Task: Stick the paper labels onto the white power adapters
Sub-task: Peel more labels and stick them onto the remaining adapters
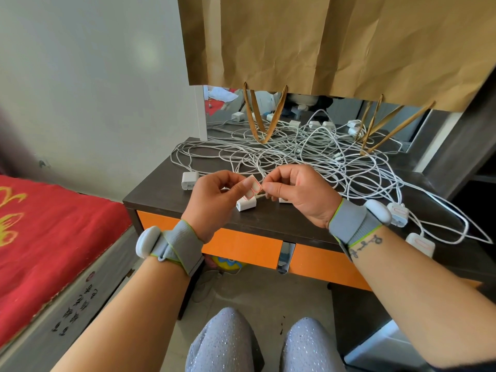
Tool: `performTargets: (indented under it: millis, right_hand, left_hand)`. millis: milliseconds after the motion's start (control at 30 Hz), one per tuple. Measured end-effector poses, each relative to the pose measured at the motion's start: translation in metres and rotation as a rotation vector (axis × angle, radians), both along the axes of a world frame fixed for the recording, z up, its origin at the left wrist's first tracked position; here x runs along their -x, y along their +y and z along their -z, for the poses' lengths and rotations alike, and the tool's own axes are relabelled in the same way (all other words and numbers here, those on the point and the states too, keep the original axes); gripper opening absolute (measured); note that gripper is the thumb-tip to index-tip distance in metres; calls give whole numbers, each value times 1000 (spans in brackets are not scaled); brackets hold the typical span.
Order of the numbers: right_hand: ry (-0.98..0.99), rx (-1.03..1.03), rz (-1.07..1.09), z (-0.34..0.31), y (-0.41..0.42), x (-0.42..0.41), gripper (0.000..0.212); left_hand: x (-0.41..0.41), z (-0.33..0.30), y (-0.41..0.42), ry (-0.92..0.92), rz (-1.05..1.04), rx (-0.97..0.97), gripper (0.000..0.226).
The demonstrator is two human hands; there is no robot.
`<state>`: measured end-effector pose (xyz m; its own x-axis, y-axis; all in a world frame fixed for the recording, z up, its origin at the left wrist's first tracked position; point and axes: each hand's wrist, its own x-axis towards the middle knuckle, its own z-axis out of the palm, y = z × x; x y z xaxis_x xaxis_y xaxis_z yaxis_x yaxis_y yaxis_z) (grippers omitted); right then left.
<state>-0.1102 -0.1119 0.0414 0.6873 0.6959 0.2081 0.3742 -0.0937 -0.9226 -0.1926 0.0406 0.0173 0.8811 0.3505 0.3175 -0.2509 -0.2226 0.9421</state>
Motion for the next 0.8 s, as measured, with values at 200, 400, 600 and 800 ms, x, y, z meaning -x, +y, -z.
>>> performTargets:
  millis: [200, 400, 600, 800]
  right_hand:
    - [10, 5, 7, 2, 1, 1, 17]
    - [-37, 13, 24, 0, 3, 2, 13]
    - [-36, 20, 38, 1, 4, 2, 15]
    - [-12, 8, 24, 1, 6, 3, 19]
  left_hand:
    - [0, 4, -1, -14, -7, 86, 17]
    - [1, 2, -4, -15, -60, 34, 18]
    - [1, 2, -6, -8, -101, -30, 18]
    - [1, 3, -6, 19, -88, -3, 23]
